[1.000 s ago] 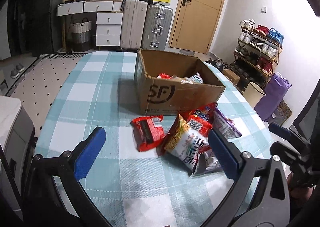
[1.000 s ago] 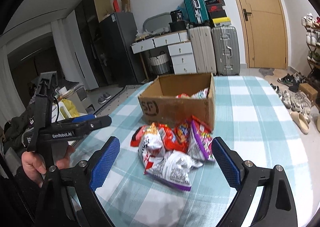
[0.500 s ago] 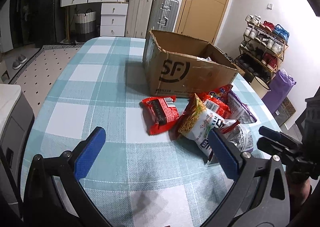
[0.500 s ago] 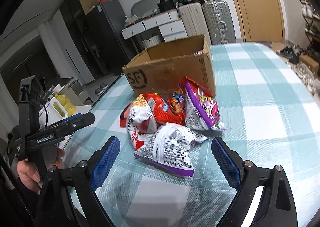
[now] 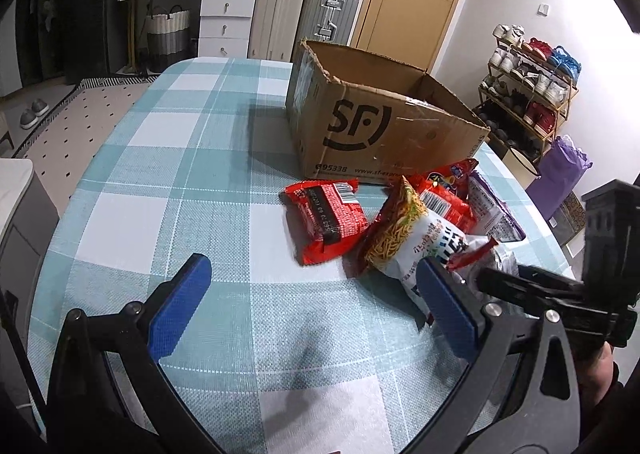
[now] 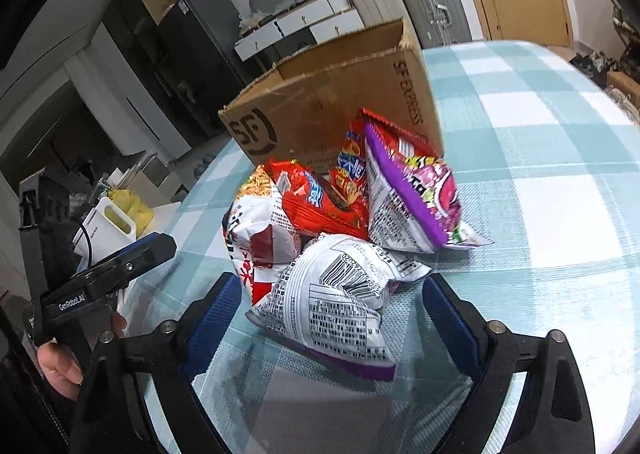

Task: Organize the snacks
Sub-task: 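Lower the right tool onto the white chip bag and grasp it, then grasp the yellow noodle bag with the left tool while the right holds the white bag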

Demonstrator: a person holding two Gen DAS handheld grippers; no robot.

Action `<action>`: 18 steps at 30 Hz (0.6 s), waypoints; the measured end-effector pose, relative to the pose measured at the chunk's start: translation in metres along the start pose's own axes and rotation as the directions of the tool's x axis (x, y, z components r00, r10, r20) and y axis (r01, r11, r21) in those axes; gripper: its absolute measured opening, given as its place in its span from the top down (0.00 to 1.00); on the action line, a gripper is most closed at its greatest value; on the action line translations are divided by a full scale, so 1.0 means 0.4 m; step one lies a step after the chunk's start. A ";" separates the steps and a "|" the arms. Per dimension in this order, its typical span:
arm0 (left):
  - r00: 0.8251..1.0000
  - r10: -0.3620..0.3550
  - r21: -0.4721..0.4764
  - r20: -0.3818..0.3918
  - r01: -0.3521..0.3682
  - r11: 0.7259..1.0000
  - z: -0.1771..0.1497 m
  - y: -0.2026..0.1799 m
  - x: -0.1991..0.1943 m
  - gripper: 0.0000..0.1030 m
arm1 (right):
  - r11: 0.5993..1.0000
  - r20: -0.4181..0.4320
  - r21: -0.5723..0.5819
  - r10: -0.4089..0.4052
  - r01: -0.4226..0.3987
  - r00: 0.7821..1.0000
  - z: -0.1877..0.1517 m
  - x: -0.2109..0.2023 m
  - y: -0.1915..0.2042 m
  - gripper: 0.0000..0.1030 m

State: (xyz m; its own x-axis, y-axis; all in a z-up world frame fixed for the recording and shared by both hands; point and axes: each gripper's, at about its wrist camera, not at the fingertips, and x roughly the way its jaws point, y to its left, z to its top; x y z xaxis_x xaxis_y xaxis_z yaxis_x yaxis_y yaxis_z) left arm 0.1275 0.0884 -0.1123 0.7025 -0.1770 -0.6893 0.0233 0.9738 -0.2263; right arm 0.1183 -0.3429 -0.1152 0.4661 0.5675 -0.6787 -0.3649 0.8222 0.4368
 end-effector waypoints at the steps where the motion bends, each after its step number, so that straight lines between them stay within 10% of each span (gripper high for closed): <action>1: 1.000 0.000 0.000 -0.004 0.000 1.000 0.000 0.001 0.006 0.01 | 1.000 -0.014 0.007 0.015 -0.015 1.000 -0.001 0.010 -0.002 0.38; 18: 0.998 -0.024 0.041 -0.052 0.027 0.999 0.006 -0.032 0.049 0.01 | 0.999 0.019 0.006 0.044 -0.044 0.999 -0.017 -0.022 -0.019 0.47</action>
State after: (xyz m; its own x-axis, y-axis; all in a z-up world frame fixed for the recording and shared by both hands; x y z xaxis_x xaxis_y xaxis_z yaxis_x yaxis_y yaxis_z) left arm 0.1426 0.0728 -0.1211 0.6639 -0.2080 -0.7184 0.0711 0.9737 -0.2162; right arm 0.1114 -0.3546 -0.1164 0.4647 0.6040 -0.6475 -0.3804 0.7965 0.4700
